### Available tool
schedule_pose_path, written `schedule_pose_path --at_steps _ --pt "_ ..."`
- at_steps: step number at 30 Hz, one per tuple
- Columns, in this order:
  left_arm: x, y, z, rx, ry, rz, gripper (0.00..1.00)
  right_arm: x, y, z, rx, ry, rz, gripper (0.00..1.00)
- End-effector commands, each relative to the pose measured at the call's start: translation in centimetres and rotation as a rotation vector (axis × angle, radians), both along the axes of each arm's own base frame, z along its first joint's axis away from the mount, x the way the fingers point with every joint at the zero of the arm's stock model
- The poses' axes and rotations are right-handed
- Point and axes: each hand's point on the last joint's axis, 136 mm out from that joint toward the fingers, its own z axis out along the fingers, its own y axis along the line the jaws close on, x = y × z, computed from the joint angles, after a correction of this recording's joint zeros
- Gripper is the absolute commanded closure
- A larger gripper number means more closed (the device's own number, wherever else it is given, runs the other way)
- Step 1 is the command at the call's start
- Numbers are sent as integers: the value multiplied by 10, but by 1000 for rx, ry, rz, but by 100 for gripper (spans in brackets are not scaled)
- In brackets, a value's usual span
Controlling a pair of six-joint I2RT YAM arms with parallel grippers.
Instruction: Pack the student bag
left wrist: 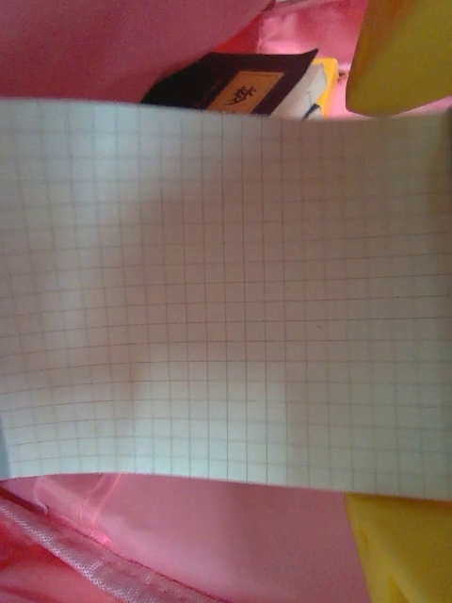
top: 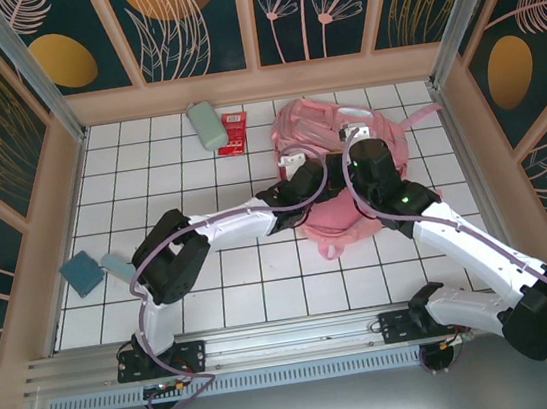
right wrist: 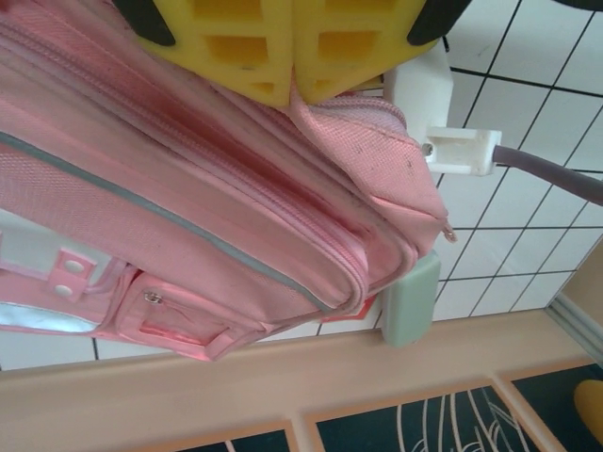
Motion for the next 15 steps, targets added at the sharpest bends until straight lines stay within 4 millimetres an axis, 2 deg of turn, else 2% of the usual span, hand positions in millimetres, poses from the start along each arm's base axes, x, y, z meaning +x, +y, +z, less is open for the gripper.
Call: schedule_pose_path --at_steps 1,10,13,15 --pt "-13 3 8 -34 -17 -6 2 -6 20 49 168 -117 83 100" --pt "-35 22 25 -93 -8 -34 3 -3 17 48 174 -113 73 100" --pt "-40 34 25 -96 -5 -8 12 -3 17 48 176 -110 73 100" --pt "-41 41 22 -104 5 7 22 -3 16 49 179 -111 73 100"
